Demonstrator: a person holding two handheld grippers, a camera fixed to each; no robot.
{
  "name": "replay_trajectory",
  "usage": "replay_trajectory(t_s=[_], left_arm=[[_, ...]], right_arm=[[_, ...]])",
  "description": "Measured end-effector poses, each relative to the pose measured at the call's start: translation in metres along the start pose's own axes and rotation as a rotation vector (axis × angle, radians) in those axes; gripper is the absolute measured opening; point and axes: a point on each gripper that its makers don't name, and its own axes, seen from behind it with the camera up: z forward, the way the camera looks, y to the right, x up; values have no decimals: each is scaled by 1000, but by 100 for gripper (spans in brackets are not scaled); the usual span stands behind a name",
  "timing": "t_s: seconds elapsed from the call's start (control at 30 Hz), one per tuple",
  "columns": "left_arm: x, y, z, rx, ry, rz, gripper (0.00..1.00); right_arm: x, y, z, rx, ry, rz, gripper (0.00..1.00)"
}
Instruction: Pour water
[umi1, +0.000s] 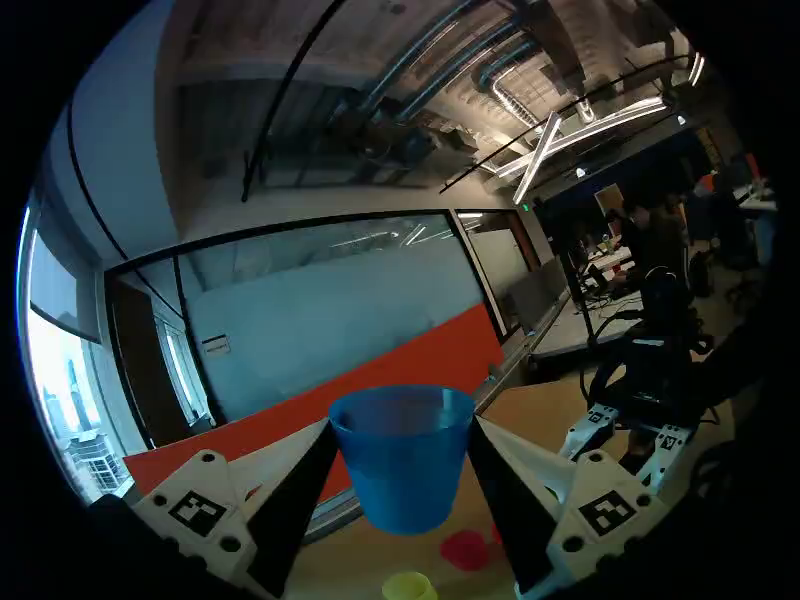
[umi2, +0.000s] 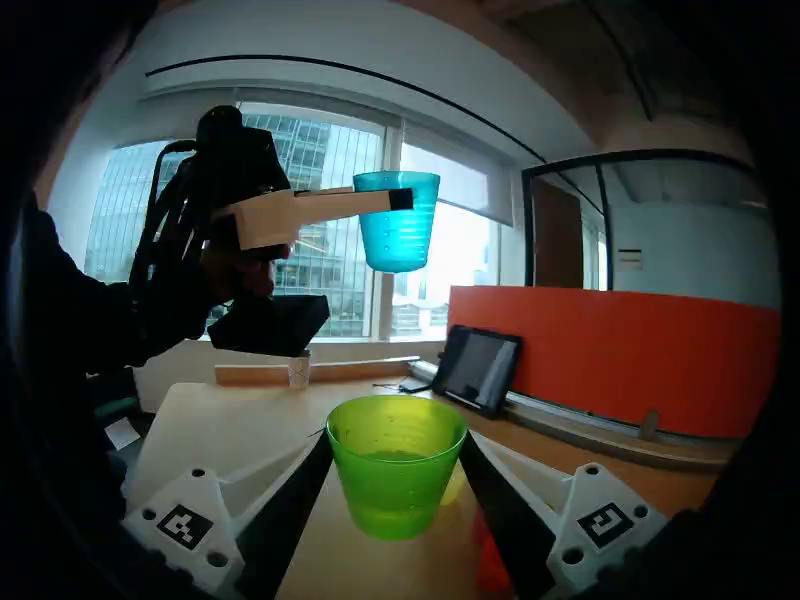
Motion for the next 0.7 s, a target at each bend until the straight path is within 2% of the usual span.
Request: replay_trajectory(t_s=[0.3,0.5,0.7], left_arm=[[-24,2,-2,2,-43,-27,87],[-38,3,-6,6,-52,-66,87],[-63,4,-11,15,-84,-101,87]], right_arm=[[-2,0,0,-9,-7,3,91],[-1,1,-2,-17,-10,14,91],[-3,3,-4,-23,-21,20,91]])
